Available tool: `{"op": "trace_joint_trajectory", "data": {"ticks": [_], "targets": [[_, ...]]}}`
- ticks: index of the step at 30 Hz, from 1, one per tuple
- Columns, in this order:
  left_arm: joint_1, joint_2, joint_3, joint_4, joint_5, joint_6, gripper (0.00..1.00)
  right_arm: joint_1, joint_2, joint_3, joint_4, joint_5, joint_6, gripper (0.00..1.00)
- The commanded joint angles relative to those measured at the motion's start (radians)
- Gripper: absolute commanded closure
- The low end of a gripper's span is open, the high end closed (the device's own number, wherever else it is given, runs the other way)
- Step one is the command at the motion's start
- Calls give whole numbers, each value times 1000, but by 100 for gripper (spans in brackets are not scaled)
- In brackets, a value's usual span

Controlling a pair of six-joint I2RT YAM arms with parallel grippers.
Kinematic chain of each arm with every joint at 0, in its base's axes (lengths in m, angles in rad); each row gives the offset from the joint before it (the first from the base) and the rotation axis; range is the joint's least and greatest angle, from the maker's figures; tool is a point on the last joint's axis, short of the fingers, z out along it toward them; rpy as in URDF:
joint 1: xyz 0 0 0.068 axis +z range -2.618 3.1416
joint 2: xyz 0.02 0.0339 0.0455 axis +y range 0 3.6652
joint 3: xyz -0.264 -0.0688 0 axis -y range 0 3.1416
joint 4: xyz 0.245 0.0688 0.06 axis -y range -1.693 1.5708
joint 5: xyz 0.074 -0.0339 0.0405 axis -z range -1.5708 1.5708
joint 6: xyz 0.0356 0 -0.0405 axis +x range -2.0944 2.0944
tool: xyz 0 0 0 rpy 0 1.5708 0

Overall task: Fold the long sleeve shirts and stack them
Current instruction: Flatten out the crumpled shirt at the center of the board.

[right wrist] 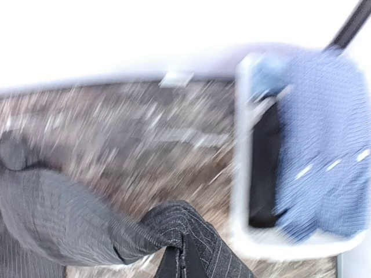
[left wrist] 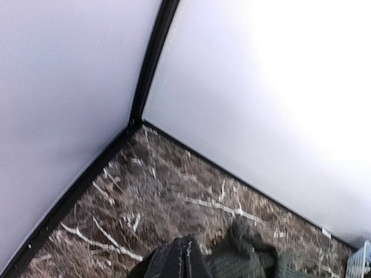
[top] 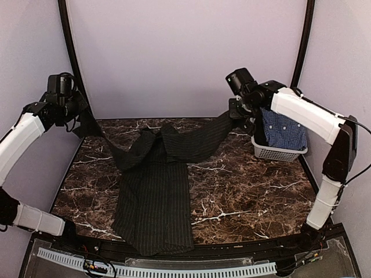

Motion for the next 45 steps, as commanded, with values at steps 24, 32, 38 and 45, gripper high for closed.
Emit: {"op": "trace_joint_trajectory", "data": {"ticks": [24, 32, 38, 45], "targets": [[259, 429, 744, -101, -47, 244, 100, -437, 27, 363, 103, -178, -252, 100], [261, 538, 886, -177, 67, 248, 100, -260, 25, 227, 111, -223, -254, 100], [258, 505, 637, -114, 222, 187, 100, -126, 21, 27, 174, -264, -217, 100], [189, 430, 297, -8, 333, 148, 100, -96, 0, -245, 274, -283, -158, 100]]}}
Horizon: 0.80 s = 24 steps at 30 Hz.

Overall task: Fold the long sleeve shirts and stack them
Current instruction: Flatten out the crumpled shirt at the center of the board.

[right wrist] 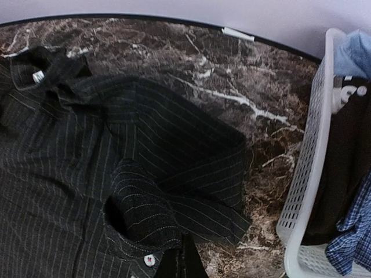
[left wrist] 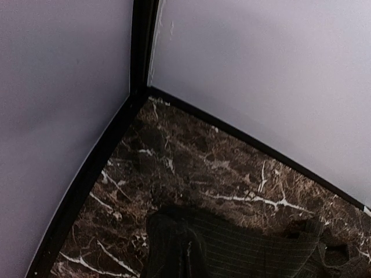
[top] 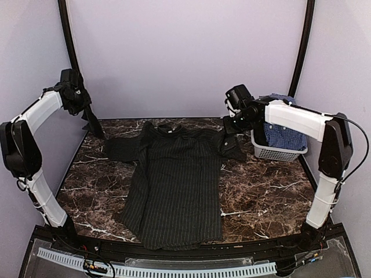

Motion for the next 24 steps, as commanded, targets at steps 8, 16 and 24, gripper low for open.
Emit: {"op": "trace_joint_trajectory", "data": {"ticks": [8, 16, 24], "targets": [[-160, -102, -410, 141, 199, -97, 81, 39, -106, -331, 145, -79, 91, 86], [-333, -252, -597, 163, 197, -155, 26, 153, -248, -441, 164, -91, 137, 46], [-474, -315, -789, 324, 275, -317, 31, 320, -192, -439, 243, -181, 209, 45]]}}
